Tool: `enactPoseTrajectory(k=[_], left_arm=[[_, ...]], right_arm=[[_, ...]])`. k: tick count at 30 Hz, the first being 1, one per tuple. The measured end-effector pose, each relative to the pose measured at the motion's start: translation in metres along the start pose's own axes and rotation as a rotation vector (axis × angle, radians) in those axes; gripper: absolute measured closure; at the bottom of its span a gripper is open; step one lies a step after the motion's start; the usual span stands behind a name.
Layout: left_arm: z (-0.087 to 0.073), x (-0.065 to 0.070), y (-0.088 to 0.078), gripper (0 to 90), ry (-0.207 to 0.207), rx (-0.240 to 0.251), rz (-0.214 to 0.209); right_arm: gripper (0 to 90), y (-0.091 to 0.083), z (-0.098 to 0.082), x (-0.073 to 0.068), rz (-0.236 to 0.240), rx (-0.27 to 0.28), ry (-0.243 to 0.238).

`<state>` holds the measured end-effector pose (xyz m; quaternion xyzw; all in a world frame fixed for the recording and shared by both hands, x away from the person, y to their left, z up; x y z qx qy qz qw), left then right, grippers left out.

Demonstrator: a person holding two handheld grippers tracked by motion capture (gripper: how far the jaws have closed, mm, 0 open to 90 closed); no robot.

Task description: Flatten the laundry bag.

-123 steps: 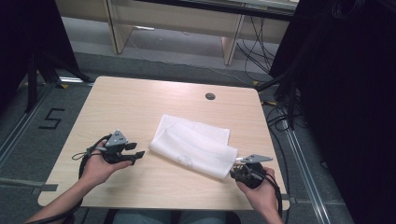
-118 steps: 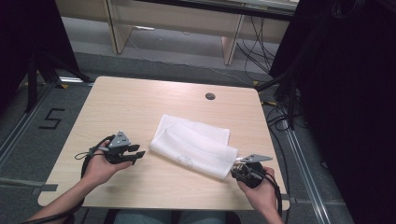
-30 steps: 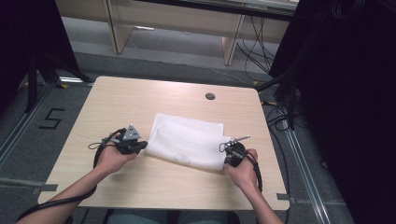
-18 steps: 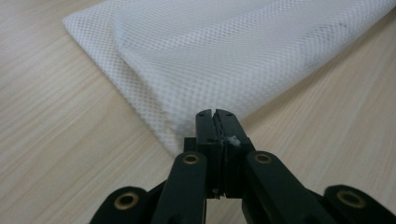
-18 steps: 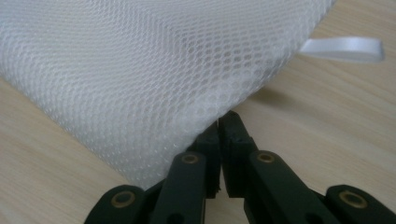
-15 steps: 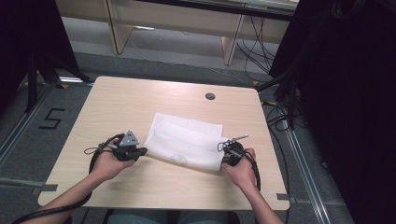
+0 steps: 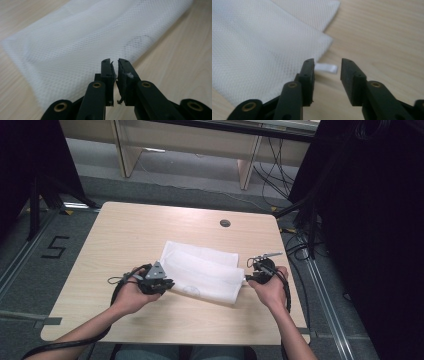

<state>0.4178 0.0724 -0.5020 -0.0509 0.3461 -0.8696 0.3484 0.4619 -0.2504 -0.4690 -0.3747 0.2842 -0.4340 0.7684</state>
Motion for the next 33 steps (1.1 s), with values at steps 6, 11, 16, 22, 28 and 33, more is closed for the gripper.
enactPoseTrajectory(k=[6,11,16,22,28,33], left_arm=[[0.005,0.013,0.014,76.4,0.057,-0.049,-0.049],[0.007,0.015,0.025,75.2,0.027,-0.066,-0.061],[0.014,0.016,0.031,76.6,0.022,-0.054,-0.068],[0.015,0.019,0.042,77.0,0.012,-0.07,-0.069],[0.01,0.02,0.048,77.5,0.02,-0.09,-0.069],[0.008,0.02,0.049,78.0,0.047,-0.093,-0.069]], right_arm=[[50.6,0.016,0.032,-0.013,0.043,0.014,-0.062],[45.2,0.041,0.053,-0.025,0.08,-0.026,-0.086],[43.1,0.058,0.062,-0.032,0.097,-0.038,-0.105],[42.5,0.077,0.064,-0.038,0.113,-0.059,-0.114],[39.9,0.095,0.063,-0.034,0.131,-0.068,-0.142],[40.4,0.108,0.056,-0.033,0.13,-0.071,-0.139]])
Point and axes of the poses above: each handheld gripper's, and its own axes: y roughly forward along the jaws, z roughly out of its top, x roughly to its right, the point moved 4 cm from there along y, roughly forward along the jaws, and after that the axes turned 9 degrees about z, right-handed, at the moved point
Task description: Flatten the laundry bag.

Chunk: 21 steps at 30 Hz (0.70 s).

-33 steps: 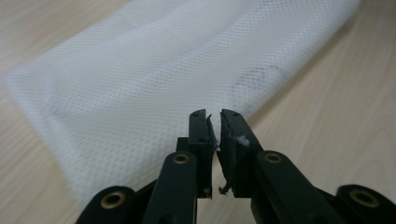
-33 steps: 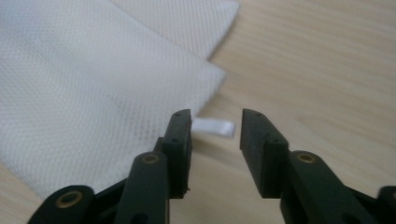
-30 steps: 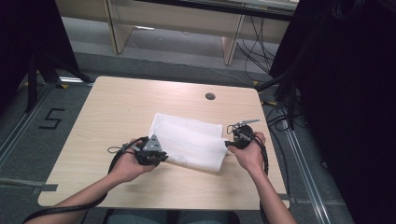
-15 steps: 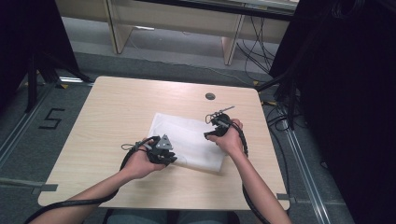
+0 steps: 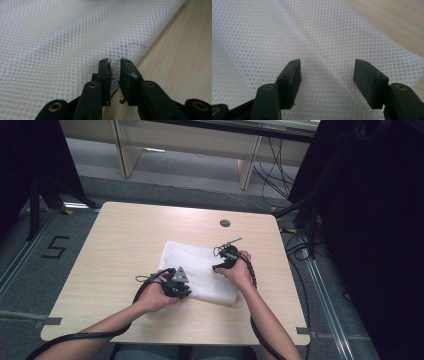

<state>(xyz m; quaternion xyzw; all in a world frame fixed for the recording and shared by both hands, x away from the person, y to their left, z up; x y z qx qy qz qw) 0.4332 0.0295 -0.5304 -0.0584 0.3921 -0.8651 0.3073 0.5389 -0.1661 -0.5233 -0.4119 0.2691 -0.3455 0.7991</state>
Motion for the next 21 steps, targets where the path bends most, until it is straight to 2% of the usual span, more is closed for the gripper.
enactPoseTrajectory(k=[1,3,4,6,7,11,13,15,16,17,18,21], left_arm=[[-0.001,-0.003,-0.002,78.0,0.047,-0.029,-0.008],[-0.001,0.0,0.001,78.0,-0.013,-0.003,-0.006],[-0.001,0.001,0.001,78.1,-0.018,-0.004,-0.006],[-0.002,0.003,0.002,78.5,-0.013,-0.01,-0.001],[-0.002,0.002,0.002,78.6,0.003,-0.008,-0.001],[-0.002,0.002,0.002,78.7,-0.007,-0.007,-0.001],[-0.002,0.002,0.002,78.8,-0.006,-0.006,-0.001],[-0.002,0.002,0.002,79.0,-0.009,-0.007,-0.002],[-0.003,0.003,0.002,79.1,-0.023,-0.008,-0.005],[-0.003,0.004,0.003,79.2,-0.03,-0.003,-0.006],[-0.003,0.003,0.002,79.3,-0.023,-0.008,-0.005],[-0.003,0.003,0.002,79.5,-0.019,-0.008,-0.003]], right_arm=[[40.4,0.002,-0.001,-0.001,0.007,-0.001,0.017],[40.9,0.002,-0.001,0.001,0.005,0.011,0.005],[41.9,0.001,-0.002,-0.001,0.005,0.001,0.02],[47.7,0.002,-0.001,-0.002,0.003,0.007,-0.008],[51.3,0.001,-0.001,-0.003,0.01,0.007,-0.015],[66.0,0.001,-0.001,-0.01,0.019,-0.01,-0.054],[73.8,0.001,0.001,-0.013,0.034,-0.018,-0.065],[82.4,0.002,0.001,-0.017,0.028,-0.038,-0.071],[85.5,0.002,0.001,-0.018,0.024,-0.05,-0.056],[88.1,0.001,0.002,-0.019,0.034,-0.052,-0.078],[89.3,-0.001,0.002,-0.022,0.034,-0.076,-0.064],[89.8,-0.004,0.004,-0.021,0.034,-0.071,-0.091]])
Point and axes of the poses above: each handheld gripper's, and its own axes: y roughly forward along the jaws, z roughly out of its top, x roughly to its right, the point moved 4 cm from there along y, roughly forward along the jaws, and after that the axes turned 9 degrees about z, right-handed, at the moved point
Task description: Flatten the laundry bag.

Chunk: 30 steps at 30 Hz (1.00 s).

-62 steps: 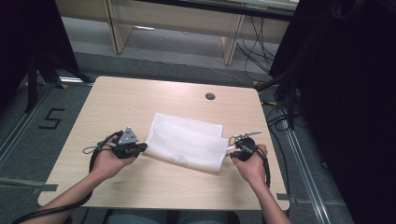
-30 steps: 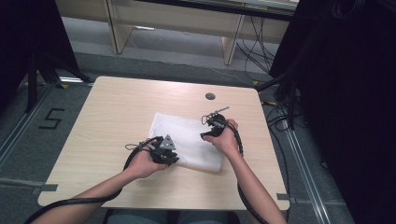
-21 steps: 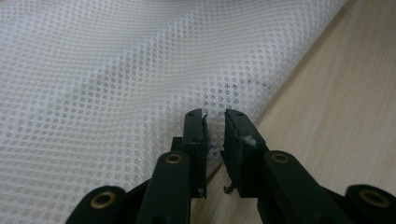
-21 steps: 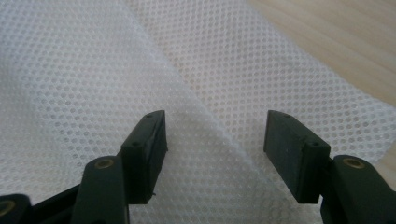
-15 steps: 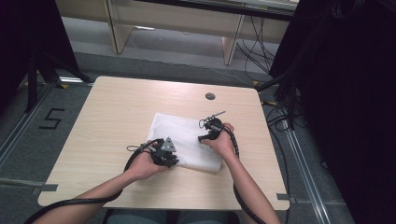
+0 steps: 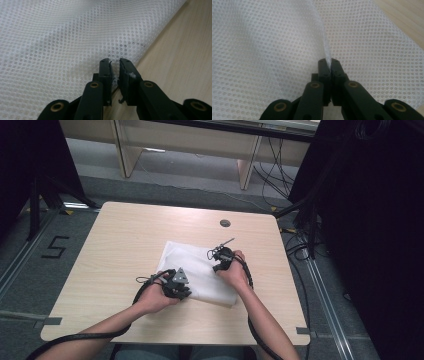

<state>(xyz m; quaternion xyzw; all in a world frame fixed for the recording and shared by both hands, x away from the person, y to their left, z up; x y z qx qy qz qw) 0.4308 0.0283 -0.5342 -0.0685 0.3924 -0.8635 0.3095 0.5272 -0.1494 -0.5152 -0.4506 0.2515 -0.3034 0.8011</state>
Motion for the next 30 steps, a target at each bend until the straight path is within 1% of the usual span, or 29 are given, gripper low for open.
enactPoseTrajectory(k=[1,2,3,4,5,6,7,8,9,10,11,12,13,14,15,16,17,18,19,20,21,22,23,24,25,26,28,29,30], left_arm=[[0.0,0.0,0.0,79.6,-0.005,-0.002,-0.002],[0.0,0.0,0.0,79.6,-0.006,0.001,-0.002],[-0.001,-0.004,-0.002,79.7,0.049,-0.024,-0.004],[-0.001,-0.004,-0.002,79.8,0.042,-0.023,-0.005],[-0.001,-0.004,-0.002,79.8,0.042,-0.026,-0.006],[-0.001,-0.004,-0.002,79.8,0.041,-0.027,-0.005],[0.0,-0.002,0.0,79.9,0.007,-0.003,-0.004],[0.0,-0.001,0.001,79.9,-0.009,-0.004,-0.011],[0.0,-0.001,0.001,79.9,-0.007,0.001,-0.012],[0.0,-0.002,0.0,79.9,0.002,0.0,-0.008],[0.0,-0.002,0.0,79.9,0.003,-0.001,-0.008],[0.0,-0.002,0.0,79.9,-0.006,-0.002,-0.009],[0.0,-0.002,0.001,79.9,-0.015,0.005,-0.01],[0.0,-0.002,0.001,79.9,-0.013,0.005,-0.011],[0.0,-0.002,0.001,79.9,-0.02,0.002,-0.011],[0.0,-0.003,0.0,79.8,-0.007,-0.005,-0.018],[0.0,-0.002,0.0,79.8,-0.018,0.003,-0.018],[0.001,-0.006,-0.004,80.0,0.039,-0.022,-0.025],[0.004,-0.003,-0.005,80.6,-0.027,0.02,-0.031],[0.008,-0.005,-0.01,81.5,-0.01,0.031,-0.037],[0.01,-0.004,-0.012,83.9,-0.024,0.038,-0.042],[0.012,-0.003,-0.016,85.3,-0.023,0.044,-0.054],[0.014,-0.001,-0.018,87.5,-0.018,0.05,-0.06],[0.014,0.0,-0.02,88.8,0.032,0.028,-0.072],[0.015,0.006,-0.019,89.2,0.015,0.034,-0.08],[0.014,0.007,-0.019,89.3,0.048,0.019,-0.084],[0.011,0.009,-0.015,89.4,0.08,-0.005,-0.092],[0.009,0.009,-0.013,89.4,0.072,-0.019,-0.093],[0.008,0.008,-0.011,89.4,0.074,-0.03,-0.087]], right_arm=[[89.9,-0.001,0.0,-0.001,0.0,0.001,0.015],[89.9,-0.004,0.001,-0.002,0.011,0.007,0.022],[89.9,-0.006,0.002,-0.003,0.024,0.007,0.028],[89.9,-0.009,0.003,-0.005,0.031,0.01,0.042],[89.9,-0.012,0.004,-0.006,0.031,0.021,0.04],[90.0,-0.015,0.005,-0.008,0.041,0.025,0.037],[89.9,-0.018,0.007,-0.01,0.045,0.041,0.035],[90.0,-0.021,0.008,-0.011,0.049,0.041,0.033],[90.0,-0.024,0.009,-0.013,0.053,0.051,0.031],[90.0,-0.028,0.009,-0.015,0.058,0.049,0.028],[90.0,-0.031,0.009,-0.018,0.064,0.053,0.03],[90.0,-0.032,0.01,-0.019,0.071,0.055,0.025],[90.0,-0.034,0.01,-0.02,0.069,0.065,0.029],[89.9,-0.037,0.01,-0.022,0.076,0.07,0.025],[89.9,-0.039,0.01,-0.023,0.07,0.08,0.028],[89.9,-0.041,0.01,-0.024,0.072,0.089,0.029],[89.9,-0.042,0.009,-0.025,0.072,0.097,0.023],[89.9,-0.043,0.009,-0.025,0.062,0.101,0.023],[89.9,-0.045,0.009,-0.026,0.067,0.107,0.019],[89.9,-0.047,0.008,-0.026,0.062,0.112,0.014],[89.9,-0.048,0.008,-0.028,0.068,0.122,0.019],[89.9,-0.049,0.009,-0.027,0.064,0.128,0.012],[89.9,-0.051,0.009,-0.028,0.059,0.135,0.009],[89.9,-0.053,0.01,-0.028,0.051,0.144,0.004],[89.9,-0.054,0.011,-0.029,0.059,0.154,-0.003],[89.9,-0.057,0.012,-0.031,0.062,0.153,0.0],[89.9,-0.061,0.014,-0.034,0.068,0.164,-0.016],[89.9,-0.062,0.015,-0.035,0.066,0.174,-0.025],[89.8,-0.064,0.016,-0.037,0.066,0.188,-0.026]])
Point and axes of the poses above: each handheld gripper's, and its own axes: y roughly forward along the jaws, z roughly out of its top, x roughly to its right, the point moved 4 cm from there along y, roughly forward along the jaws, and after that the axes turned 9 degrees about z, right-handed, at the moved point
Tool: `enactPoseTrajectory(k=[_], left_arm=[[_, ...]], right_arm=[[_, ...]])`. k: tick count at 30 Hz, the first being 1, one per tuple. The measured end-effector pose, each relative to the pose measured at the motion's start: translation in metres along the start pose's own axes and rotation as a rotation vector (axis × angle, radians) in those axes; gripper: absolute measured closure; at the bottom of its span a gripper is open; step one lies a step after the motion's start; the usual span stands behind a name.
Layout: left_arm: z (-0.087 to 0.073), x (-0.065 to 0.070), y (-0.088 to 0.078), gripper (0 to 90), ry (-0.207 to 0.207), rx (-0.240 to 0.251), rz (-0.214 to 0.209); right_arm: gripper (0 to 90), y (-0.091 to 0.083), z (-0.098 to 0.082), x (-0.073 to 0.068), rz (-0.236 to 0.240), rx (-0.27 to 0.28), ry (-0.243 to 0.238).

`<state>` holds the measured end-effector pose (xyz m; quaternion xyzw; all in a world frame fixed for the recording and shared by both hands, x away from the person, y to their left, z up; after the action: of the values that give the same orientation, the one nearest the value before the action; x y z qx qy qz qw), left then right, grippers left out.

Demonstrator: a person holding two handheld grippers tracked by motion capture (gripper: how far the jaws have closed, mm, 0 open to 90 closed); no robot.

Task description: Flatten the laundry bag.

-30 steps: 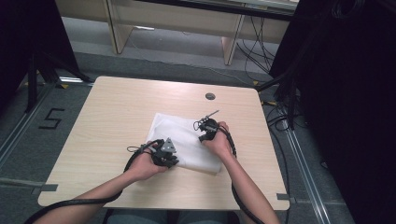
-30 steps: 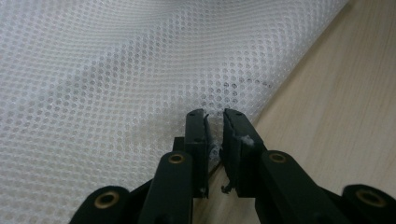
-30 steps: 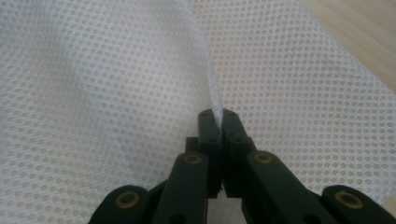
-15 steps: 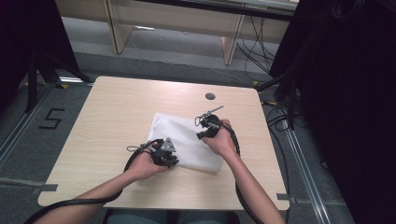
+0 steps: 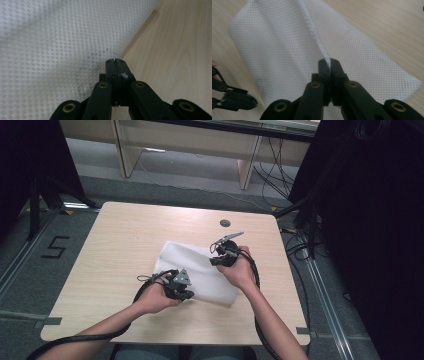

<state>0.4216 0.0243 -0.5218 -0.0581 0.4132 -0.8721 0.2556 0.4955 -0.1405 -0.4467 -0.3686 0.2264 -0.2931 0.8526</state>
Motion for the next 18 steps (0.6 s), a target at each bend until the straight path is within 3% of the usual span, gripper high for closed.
enactPoseTrajectory(k=[2,5,6,8,10,12,13,18], left_arm=[[-0.002,-0.002,0.003,89.5,-0.007,-0.009,0.003],[-0.003,-0.005,0.004,89.5,0.004,-0.008,0.021],[-0.003,-0.005,0.004,89.5,-0.017,-0.006,0.024],[-0.004,-0.007,0.005,89.5,-0.018,-0.005,0.032],[-0.004,-0.008,0.005,89.5,-0.034,0.007,0.049],[-0.004,-0.01,0.005,89.5,-0.025,0.007,0.054],[-0.003,-0.008,0.007,89.4,-0.081,0.034,0.068],[-0.005,-0.015,0.008,89.4,-0.093,0.06,0.1]], right_arm=[[89.9,-0.002,0.003,-0.005,0.01,0.029,-0.004],[89.9,-0.009,0.005,-0.012,0.017,0.018,-0.014],[89.8,-0.01,0.007,-0.014,0.019,0.024,-0.03],[89.8,-0.013,0.009,-0.019,0.03,0.025,-0.021],[89.7,-0.015,0.01,-0.023,0.036,0.025,-0.047],[89.7,-0.015,0.011,-0.027,0.037,0.043,-0.053],[89.7,-0.018,0.012,-0.033,0.049,0.034,-0.052],[89.5,-0.023,0.012,-0.041,0.061,0.036,-0.076]])
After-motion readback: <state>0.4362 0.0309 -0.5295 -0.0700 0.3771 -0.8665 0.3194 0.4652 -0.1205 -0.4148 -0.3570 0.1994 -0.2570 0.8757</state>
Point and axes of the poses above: each handheld gripper's, and its own axes: y roughly forward along the jaws, z roughly out of its top, x roughly to its right, the point moved 4 cm from there along y, roughly forward along the jaws, and after that the axes turned 9 degrees about z, right-handed, at the moved point
